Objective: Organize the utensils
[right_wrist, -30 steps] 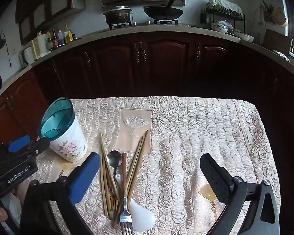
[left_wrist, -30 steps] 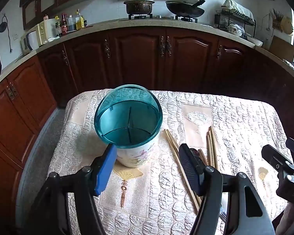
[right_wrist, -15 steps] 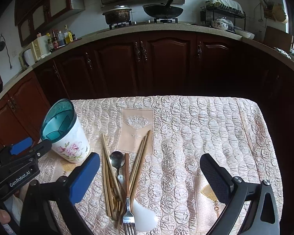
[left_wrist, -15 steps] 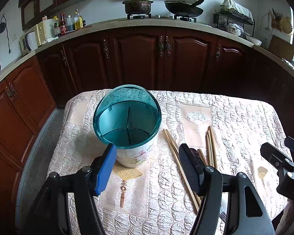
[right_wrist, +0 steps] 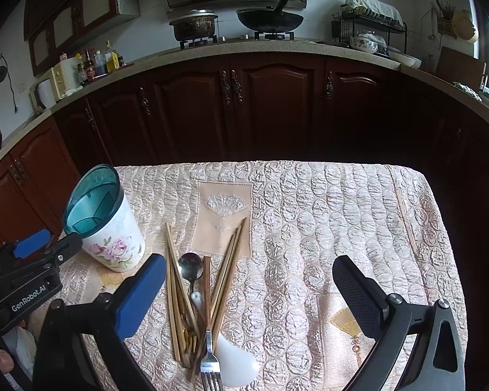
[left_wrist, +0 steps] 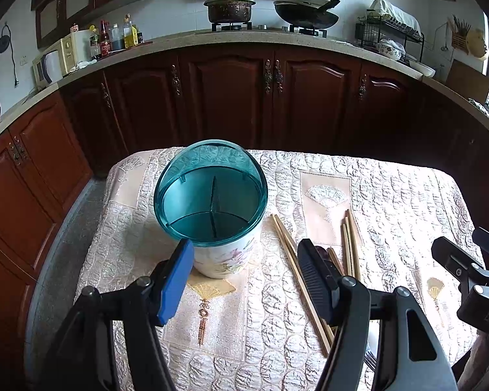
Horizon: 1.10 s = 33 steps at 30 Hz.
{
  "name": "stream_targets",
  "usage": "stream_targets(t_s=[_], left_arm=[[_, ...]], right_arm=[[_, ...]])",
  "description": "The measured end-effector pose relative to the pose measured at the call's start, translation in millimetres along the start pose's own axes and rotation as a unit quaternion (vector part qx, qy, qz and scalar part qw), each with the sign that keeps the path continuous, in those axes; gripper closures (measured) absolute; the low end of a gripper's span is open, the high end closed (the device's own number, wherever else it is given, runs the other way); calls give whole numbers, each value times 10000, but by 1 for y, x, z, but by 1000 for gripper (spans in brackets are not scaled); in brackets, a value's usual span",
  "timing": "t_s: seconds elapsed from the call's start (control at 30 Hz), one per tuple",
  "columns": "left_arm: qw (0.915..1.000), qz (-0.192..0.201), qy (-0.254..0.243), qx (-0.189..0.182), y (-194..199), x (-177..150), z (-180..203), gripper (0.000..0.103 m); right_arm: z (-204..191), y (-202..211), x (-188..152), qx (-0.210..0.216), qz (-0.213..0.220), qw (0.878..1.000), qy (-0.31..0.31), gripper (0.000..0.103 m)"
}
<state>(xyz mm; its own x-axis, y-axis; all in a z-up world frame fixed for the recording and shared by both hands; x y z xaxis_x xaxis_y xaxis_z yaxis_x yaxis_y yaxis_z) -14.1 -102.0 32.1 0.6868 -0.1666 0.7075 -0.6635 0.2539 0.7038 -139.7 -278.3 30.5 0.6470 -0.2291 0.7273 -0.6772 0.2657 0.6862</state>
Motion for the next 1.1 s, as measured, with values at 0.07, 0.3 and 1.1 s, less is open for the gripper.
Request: stream_targets(t_s=[0.07, 0.3, 1.1], left_arm=[[10000, 2, 1, -9, 0, 0, 0, 36], [9999, -55, 79, -52, -3, -2, -2, 36], [9996, -86, 249, -77, -7, -3, -4, 36]], right_arm=[[1, -1, 0, -1, -6, 10000, -17, 0], [2, -5, 0, 15, -75, 9999, -107, 0], [2, -13, -1, -68, -85, 9999, 14, 0]])
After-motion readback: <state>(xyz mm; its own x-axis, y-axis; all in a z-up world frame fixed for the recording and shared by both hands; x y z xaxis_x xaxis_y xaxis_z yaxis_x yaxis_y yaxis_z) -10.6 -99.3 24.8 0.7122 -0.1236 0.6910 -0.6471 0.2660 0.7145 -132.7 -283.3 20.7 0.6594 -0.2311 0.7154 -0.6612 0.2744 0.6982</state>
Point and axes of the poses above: each gripper's, at about its wrist camera, not at the fingertips, and y roughly against the way its jaws point, z to its right, x to its top, the point moved 5 cm from there along -y, roughly the way its jaws point, and after that the axes turned 5 degrees about -x, right-handed, at the moved point
